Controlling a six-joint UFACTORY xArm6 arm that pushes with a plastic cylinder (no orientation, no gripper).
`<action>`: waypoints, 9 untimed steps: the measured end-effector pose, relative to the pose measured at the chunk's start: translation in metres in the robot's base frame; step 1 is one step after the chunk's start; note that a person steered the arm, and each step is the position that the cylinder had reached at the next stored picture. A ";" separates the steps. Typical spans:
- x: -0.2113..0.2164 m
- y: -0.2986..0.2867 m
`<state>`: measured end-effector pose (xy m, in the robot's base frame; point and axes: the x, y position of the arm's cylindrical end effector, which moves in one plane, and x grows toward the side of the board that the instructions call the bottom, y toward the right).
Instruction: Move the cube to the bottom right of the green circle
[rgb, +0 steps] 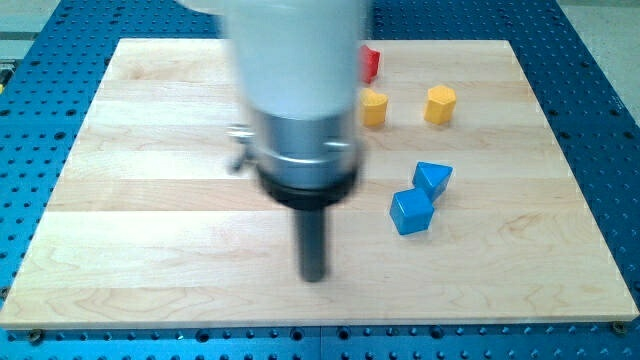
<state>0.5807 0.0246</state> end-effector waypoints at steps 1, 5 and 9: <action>-0.014 0.102; -0.053 0.083; -0.032 -0.013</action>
